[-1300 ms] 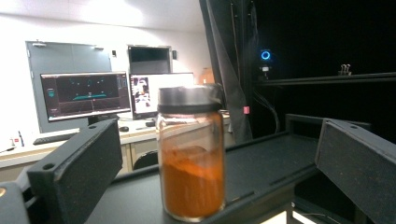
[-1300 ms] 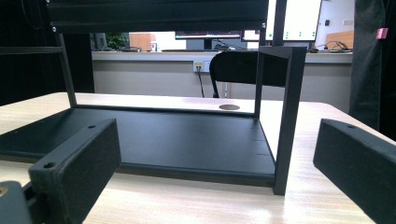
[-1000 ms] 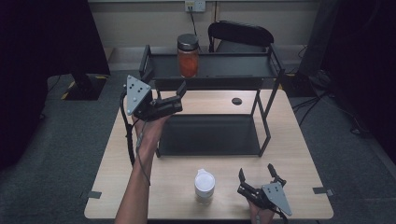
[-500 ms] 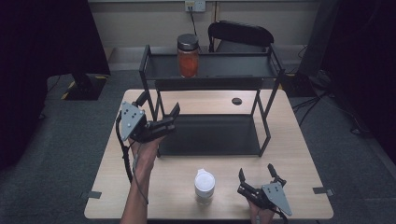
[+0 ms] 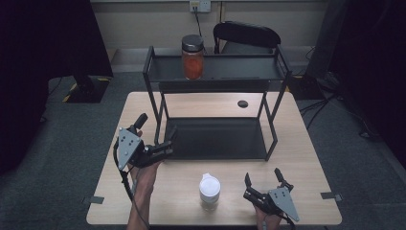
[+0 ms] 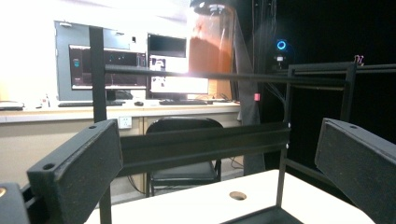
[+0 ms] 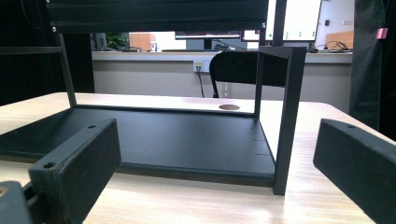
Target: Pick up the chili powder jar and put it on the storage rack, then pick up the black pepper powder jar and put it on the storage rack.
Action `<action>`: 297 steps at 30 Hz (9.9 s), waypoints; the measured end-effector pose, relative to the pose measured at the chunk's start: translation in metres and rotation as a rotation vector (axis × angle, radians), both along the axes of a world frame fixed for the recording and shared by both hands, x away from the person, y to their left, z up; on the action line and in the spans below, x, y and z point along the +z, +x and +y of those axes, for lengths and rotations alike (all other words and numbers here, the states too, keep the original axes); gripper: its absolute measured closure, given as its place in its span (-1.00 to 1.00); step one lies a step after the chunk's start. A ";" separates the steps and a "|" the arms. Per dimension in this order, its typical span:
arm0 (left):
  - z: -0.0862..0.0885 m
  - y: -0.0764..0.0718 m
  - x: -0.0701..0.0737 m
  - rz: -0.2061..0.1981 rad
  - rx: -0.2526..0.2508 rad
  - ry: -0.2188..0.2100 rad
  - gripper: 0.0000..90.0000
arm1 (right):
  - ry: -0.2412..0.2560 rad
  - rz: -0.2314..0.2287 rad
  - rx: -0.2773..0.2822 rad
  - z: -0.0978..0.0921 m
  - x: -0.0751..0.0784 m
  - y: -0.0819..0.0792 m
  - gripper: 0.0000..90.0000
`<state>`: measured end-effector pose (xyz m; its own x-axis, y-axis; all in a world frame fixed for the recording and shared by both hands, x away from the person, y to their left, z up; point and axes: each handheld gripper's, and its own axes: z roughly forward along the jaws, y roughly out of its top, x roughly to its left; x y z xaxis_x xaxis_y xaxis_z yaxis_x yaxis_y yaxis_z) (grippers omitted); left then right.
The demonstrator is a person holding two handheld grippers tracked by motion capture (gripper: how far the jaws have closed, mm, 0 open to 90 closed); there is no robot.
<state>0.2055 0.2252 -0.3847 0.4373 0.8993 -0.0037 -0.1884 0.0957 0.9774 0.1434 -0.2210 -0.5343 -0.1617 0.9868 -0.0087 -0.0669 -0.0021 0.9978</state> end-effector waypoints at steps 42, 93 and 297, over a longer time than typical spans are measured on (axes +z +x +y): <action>-0.002 -0.035 -0.126 0.133 0.083 0.038 -1.00 | 0.000 0.000 -0.004 0.001 0.000 0.000 -1.00; -0.011 -0.044 -0.147 0.139 0.133 0.074 -1.00 | 0.031 0.005 0.014 -0.005 0.002 0.000 -1.00; -0.011 -0.044 -0.147 0.140 0.135 0.074 -0.98 | -0.050 -0.104 0.279 0.050 0.223 0.065 -0.33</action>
<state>0.1618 0.2140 -0.5315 0.3122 0.9499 0.0124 -0.0564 0.0055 0.9984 0.2084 -0.1709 -0.3115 -0.4219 0.9025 -0.0866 -0.1729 0.0137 0.9849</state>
